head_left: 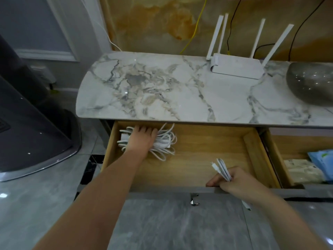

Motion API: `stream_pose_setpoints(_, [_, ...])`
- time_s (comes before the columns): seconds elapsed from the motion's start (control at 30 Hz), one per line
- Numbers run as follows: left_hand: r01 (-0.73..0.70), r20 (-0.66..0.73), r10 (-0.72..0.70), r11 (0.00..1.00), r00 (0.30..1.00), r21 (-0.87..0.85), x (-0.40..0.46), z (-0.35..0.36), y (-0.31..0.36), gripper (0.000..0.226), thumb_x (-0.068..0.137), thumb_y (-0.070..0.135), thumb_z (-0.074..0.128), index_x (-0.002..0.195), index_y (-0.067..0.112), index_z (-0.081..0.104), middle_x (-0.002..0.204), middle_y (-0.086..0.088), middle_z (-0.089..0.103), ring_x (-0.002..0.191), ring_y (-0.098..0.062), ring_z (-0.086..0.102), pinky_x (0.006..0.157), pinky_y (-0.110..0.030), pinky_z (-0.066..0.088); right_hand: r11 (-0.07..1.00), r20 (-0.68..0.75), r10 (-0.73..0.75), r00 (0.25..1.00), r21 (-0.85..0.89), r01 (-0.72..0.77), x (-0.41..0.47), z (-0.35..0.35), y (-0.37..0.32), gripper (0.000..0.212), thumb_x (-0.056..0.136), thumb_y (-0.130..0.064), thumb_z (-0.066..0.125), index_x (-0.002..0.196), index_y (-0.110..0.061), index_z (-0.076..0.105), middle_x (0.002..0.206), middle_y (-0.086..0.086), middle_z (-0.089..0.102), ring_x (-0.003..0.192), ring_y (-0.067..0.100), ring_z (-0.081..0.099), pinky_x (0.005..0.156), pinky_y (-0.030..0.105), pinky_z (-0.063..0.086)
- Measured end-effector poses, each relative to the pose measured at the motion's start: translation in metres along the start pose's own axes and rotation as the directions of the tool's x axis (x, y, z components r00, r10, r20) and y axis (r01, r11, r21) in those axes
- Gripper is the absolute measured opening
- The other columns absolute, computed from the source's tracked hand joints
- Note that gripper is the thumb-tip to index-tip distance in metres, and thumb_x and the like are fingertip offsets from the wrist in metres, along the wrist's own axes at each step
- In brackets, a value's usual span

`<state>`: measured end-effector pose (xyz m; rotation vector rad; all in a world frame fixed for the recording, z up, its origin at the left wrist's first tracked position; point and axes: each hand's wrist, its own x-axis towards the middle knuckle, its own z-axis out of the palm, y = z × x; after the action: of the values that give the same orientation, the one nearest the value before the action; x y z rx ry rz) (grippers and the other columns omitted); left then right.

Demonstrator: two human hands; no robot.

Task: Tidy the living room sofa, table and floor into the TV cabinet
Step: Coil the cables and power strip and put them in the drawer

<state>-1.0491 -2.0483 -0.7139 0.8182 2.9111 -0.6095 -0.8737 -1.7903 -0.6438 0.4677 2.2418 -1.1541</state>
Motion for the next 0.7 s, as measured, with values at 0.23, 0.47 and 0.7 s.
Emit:
stream_pose_setpoints(0.23, [-0.05, -0.02, 0.049, 0.997, 0.999, -0.064, 0.005, 0.019, -0.009, 0.091, 0.079, 0.051, 0.063, 0.15, 0.016, 0.018, 0.146, -0.007, 0.035, 0.131, -0.029, 0.036, 0.114, -0.042, 0.023, 0.999, 0.006, 0.018, 1.0, -0.045, -0.018, 0.002, -0.001, -0.002, 0.045, 0.089, 0.0, 0.053, 0.079, -0.034, 0.081, 0.092, -0.019, 0.075, 0.094, -0.001, 0.068, 0.093, 0.026, 0.053])
stream_pose_setpoints(0.47, [-0.256, -0.023, 0.256, 0.967, 0.967, 0.006, -0.018, 0.035, -0.025, 0.113, 0.085, 0.066, 0.055, 0.151, 0.029, -0.028, 0.164, -0.005, -0.017, 0.151, -0.032, 0.003, 0.117, -0.059, 0.007, 0.991, 0.057, 0.01, 0.998, -0.136, -0.002, 0.031, 0.013, -0.053, 0.025, 0.09, -0.001, 0.053, 0.097, -0.015, 0.073, 0.082, 0.001, 0.077, 0.073, 0.015, 0.075, 0.08, 0.028, 0.059])
stream_pose_setpoints(0.7, [-0.14, -0.076, 0.148, 0.985, 0.986, 0.096, -0.026, 0.04, -0.019, 0.079, 0.105, 0.046, 0.03, 0.144, 0.036, -0.038, 0.158, -0.024, 0.017, 0.131, -0.042, 0.035, 0.097, -0.055, 0.034, 0.97, 0.31, -0.242, 0.92, 0.071, 0.231, 0.08, 0.081, -0.102, 0.03, 0.093, 0.004, 0.055, 0.109, -0.016, 0.07, 0.097, 0.002, 0.071, 0.094, 0.02, 0.07, 0.089, 0.038, 0.057])
